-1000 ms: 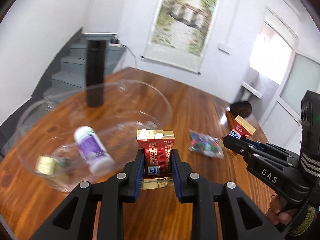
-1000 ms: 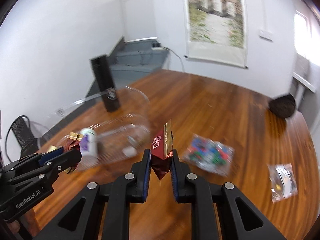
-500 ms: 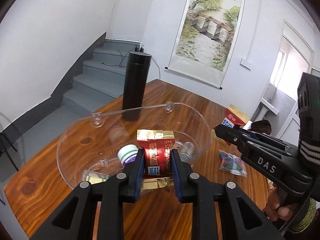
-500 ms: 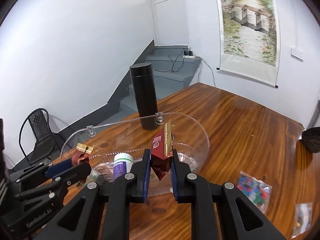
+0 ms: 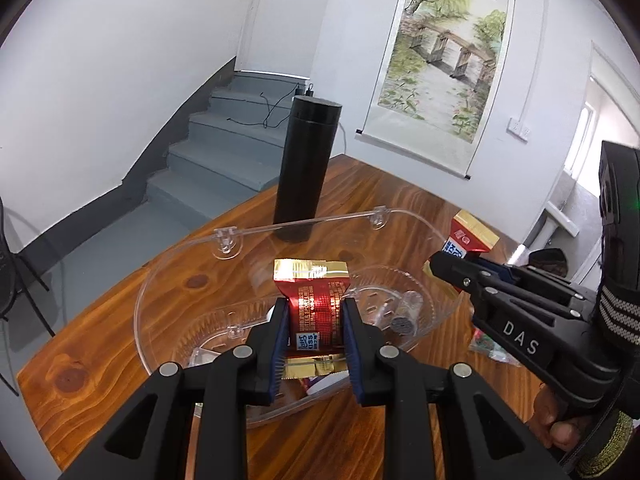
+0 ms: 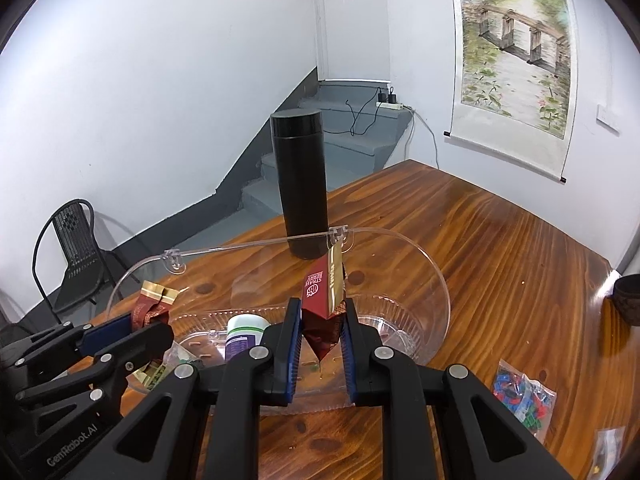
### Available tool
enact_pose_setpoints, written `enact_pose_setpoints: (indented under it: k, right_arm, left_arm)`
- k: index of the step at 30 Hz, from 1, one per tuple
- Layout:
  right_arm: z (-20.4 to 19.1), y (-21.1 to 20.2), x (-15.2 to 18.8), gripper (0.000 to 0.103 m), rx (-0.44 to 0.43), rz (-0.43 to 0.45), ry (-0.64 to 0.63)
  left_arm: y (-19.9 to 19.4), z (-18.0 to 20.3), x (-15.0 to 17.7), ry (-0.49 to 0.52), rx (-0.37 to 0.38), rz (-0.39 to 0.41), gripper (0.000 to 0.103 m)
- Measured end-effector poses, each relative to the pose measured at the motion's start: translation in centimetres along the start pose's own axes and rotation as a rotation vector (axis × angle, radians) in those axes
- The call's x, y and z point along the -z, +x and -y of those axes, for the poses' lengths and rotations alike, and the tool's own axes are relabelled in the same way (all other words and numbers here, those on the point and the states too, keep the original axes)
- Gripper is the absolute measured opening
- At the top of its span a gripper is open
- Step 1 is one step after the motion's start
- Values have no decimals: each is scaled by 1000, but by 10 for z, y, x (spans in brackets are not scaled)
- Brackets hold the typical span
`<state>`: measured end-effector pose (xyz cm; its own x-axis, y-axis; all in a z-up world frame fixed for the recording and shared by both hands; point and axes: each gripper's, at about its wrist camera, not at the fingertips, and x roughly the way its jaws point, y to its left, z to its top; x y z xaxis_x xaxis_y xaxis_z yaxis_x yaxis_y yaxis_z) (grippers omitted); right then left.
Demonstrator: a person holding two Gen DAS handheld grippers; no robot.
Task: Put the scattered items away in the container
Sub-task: 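Carry both held candies over the clear basket, then open both grippers to drop the candies into the basket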
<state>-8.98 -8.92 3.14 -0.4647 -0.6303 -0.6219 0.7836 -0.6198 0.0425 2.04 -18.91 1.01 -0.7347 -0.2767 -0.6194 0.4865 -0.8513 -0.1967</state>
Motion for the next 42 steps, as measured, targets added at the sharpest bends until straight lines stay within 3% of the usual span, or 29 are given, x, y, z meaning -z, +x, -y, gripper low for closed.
enact_pose_setpoints:
  k: [18, 32, 36, 42]
  right_arm:
    - [-4, 32, -3, 19, 21, -60, -12]
    - [-7, 35, -3, 20, 41, -61, -18]
    - [-8, 33, -5, 49, 49, -50, -10]
    - [-14, 26, -8, 50, 61, -29, -33]
  left_arm:
    - [13, -9, 1, -18, -76, -42, 25]
    - [7, -12, 6, -26, -60, -31, 25]
    - [5, -11, 3, -25, -57, -23, 26]
    - [-1, -11, 2, -24, -54, -12, 26]
